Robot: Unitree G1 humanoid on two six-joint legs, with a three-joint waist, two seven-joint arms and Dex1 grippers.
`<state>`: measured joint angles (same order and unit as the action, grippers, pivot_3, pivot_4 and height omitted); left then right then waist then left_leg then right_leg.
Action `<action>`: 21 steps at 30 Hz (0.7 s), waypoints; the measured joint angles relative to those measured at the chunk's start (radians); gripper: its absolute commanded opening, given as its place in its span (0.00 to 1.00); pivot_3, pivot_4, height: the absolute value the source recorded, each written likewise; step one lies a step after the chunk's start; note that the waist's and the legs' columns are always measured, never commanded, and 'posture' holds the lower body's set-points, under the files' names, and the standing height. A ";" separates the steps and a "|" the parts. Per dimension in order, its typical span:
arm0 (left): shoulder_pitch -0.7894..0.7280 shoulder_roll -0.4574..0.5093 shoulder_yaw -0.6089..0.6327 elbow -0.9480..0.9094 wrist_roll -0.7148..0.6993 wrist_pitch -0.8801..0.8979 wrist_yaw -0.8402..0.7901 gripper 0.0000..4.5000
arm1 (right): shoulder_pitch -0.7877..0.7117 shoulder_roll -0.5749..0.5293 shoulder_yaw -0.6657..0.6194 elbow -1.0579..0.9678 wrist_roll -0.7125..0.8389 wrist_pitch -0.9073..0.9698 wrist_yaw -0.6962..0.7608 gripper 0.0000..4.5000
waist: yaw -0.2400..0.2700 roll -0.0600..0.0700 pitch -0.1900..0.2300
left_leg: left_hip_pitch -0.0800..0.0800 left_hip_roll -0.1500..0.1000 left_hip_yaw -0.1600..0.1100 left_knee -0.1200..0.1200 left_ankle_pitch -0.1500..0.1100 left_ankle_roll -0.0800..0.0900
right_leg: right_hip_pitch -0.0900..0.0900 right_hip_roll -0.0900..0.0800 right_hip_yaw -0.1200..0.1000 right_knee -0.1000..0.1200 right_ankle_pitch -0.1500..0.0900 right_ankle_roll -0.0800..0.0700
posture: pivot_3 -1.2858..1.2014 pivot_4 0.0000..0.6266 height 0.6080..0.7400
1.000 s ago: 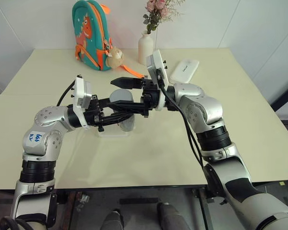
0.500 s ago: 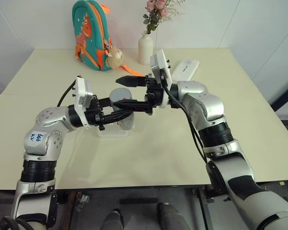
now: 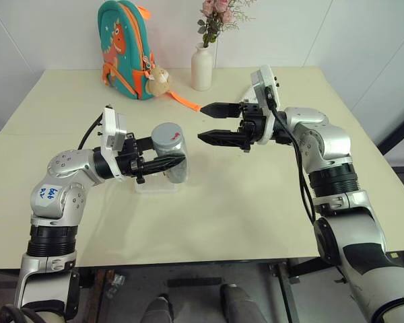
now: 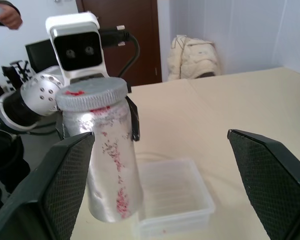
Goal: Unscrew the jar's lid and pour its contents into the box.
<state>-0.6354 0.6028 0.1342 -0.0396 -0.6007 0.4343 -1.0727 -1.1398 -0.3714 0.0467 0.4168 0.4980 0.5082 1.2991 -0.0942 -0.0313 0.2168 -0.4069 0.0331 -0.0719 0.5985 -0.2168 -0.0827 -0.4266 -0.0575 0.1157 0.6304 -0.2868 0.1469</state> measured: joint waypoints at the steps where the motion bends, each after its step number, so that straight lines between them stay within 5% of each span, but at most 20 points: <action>1: 0.000 0.000 0.000 0.000 0.000 0.000 0.000 0.47 | 0.002 0.013 0.000 -0.028 0.014 0.018 0.000 1.00 | 0.000 0.000 0.000 | 0.000 0.000 0.000 0.000 0.000 0.000 | 0.000 0.000 0.000 0.000 0.000 0.000 | 0.52 0.24 1.00; 9: 0.000 0.002 0.000 0.000 0.000 0.002 -0.002 0.47 | 0.020 0.119 0.048 -0.178 0.047 0.100 -0.070 1.00 | 0.010 0.000 0.000 | 0.000 0.000 0.000 0.001 0.000 0.000 | 0.000 0.000 0.000 0.001 0.000 0.000 | 0.52 0.24 1.00; 21: 0.000 0.028 -0.020 -0.017 -0.005 0.076 -0.015 0.47 | -0.006 0.207 0.109 -0.078 -0.079 -0.028 -0.148 1.00 | 0.008 0.000 0.000 | 0.000 0.000 0.000 0.001 0.000 0.000 | 0.000 0.000 0.000 0.001 0.000 0.000 | 0.52 0.24 1.00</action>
<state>-0.6357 0.6308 0.1141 -0.0563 -0.6056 0.5098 -1.0876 -1.1459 -0.1640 0.1556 0.3386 0.4193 0.4806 1.1511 -0.0866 -0.0313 0.2168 -0.4070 0.0330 -0.0720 0.5998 -0.2166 -0.0830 -0.4267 -0.0576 0.1155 0.6318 -0.2867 0.1470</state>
